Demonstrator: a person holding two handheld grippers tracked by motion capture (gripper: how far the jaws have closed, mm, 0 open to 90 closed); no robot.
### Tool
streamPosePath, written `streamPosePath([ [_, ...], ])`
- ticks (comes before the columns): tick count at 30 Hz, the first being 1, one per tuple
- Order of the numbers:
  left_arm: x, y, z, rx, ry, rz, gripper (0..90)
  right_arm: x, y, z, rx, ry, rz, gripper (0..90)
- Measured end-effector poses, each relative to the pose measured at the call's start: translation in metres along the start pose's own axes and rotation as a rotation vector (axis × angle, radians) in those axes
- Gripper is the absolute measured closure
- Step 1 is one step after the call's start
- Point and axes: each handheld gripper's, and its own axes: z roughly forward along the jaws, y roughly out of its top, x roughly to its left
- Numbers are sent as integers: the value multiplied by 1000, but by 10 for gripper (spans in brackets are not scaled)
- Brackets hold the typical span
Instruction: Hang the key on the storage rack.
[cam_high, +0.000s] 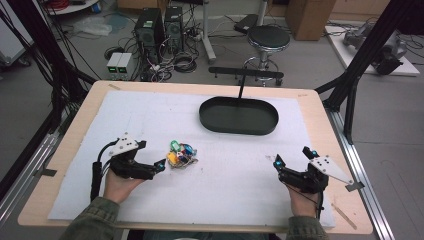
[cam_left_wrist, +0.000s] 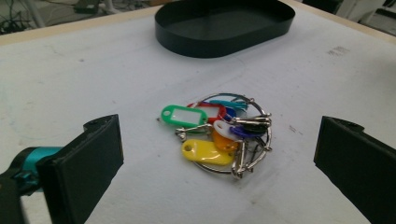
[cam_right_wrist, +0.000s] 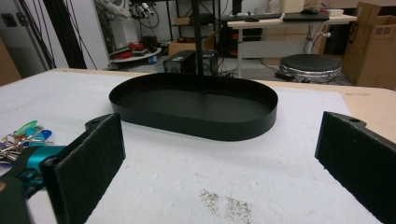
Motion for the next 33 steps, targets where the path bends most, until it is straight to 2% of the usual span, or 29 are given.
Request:
streamPosePath([
  [7,-10,-1,17,82,-29,52,18,1,0,1,7,0,-1,4],
  [11,-11,-2,31,161,-43,101,18,1,-1,2,12,4,-6,4],
  [19,-12,2,39,166,-52,95,18,2,-1,3,16,4,-13,5],
  [21,-13,2,41,189,-48,95,19,2,-1,3,16,5,-13,4],
  [26,-14,6,48,183,-70,84,83,2,-2,4,21,7,-17,4],
  [33,-13,6,59,196,-91,105,156,2,-2,3,17,6,-15,4],
])
